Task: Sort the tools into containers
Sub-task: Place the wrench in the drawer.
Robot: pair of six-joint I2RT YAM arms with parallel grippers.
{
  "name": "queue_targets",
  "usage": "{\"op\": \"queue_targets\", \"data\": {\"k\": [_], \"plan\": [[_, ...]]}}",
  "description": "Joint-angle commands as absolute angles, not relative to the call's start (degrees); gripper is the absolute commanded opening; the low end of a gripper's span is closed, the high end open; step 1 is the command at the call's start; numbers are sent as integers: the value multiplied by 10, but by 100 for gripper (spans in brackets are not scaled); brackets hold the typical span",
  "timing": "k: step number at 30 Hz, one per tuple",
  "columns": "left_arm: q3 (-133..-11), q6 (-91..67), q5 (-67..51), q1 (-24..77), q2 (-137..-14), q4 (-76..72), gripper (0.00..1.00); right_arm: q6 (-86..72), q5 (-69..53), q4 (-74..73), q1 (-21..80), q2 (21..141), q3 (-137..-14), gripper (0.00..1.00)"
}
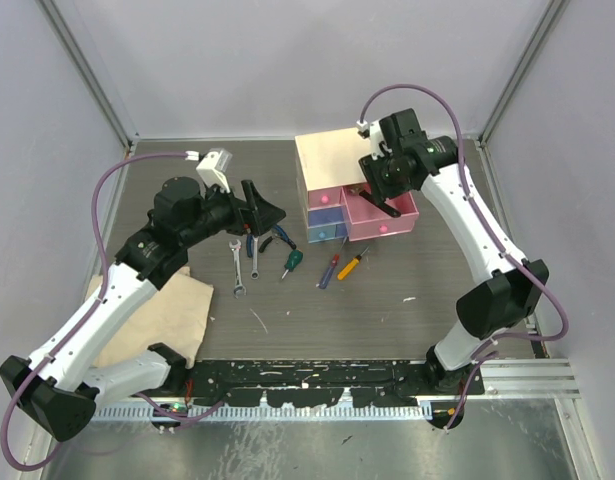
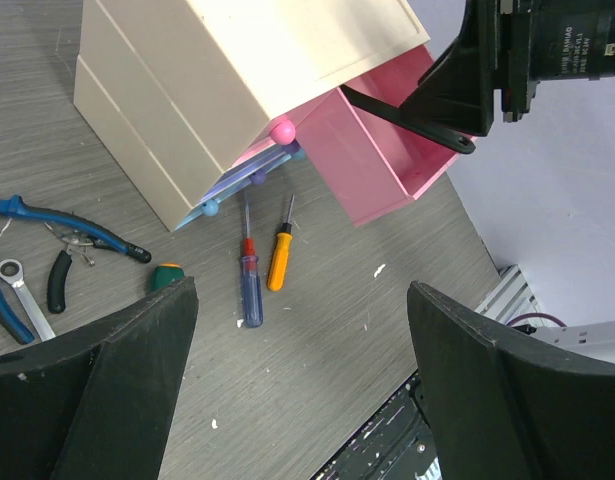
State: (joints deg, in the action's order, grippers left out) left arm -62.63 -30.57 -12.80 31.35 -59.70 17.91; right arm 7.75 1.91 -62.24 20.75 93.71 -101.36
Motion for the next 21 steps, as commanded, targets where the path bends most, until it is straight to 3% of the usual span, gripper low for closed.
{"op": "queue_targets", "data": {"k": [1, 6, 15, 21], "plan": [[-628, -305, -131, 309, -596, 159, 86, 70, 84, -627, 205, 903, -1011, 50], [-627, -305, -132, 309, -597, 159, 86, 57, 91, -624, 205, 894, -1007, 51], [-623, -314, -137, 308, -603, 152, 86, 41, -41, -627, 206, 885, -1019, 56], [-624, -319, -144, 308, -610, 147, 86, 48, -24, -642, 206, 897, -999, 58]]}}
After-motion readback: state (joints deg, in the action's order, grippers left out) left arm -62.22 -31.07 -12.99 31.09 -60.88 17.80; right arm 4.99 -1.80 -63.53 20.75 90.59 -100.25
